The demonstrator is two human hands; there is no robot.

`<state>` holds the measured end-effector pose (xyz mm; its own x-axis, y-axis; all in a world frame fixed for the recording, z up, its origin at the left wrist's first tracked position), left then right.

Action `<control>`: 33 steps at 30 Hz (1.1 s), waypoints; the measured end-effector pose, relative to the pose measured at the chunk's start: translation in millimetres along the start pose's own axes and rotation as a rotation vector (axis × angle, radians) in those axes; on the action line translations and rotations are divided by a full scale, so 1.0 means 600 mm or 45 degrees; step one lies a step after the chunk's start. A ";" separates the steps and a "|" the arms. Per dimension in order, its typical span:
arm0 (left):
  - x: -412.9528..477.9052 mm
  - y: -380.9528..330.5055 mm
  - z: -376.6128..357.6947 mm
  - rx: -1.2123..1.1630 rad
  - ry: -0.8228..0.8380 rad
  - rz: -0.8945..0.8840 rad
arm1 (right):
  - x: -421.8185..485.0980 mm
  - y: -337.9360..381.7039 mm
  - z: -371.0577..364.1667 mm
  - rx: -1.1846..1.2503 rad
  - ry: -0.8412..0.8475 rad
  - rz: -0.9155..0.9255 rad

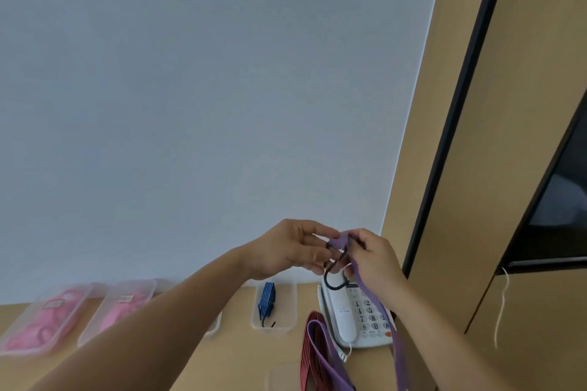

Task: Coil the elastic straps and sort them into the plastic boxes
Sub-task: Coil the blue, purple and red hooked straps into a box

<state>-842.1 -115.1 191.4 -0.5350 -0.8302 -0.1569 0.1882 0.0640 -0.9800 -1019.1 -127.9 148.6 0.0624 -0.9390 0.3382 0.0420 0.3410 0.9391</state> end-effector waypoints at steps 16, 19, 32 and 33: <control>0.016 -0.019 0.023 0.305 -0.663 -0.111 | -0.042 0.029 -0.035 0.308 0.138 0.029; 0.017 -0.021 0.026 0.190 -0.680 -0.096 | -0.040 0.025 -0.035 0.206 0.082 0.064; 0.019 -0.015 0.007 -0.202 -0.317 -0.067 | -0.044 0.016 -0.038 0.084 -0.058 0.082; 0.019 -0.014 0.006 -0.184 -0.301 -0.059 | -0.043 0.017 -0.039 0.076 -0.069 0.088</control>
<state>-846.8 -127.2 198.5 -0.3302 -0.9391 -0.0952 0.0398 0.0869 -0.9954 -996.9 -98.9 147.9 0.0091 -0.9150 0.4034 -0.0204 0.4032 0.9149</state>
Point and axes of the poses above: each hand's wrist, its own x-axis towards the middle knuckle, its own z-axis out of the back of the hand, y = z × x, the point moved 3 cm from there along x, towards the middle knuckle, and after that the axes turned 11 degrees about z, right-handed, at the moved point
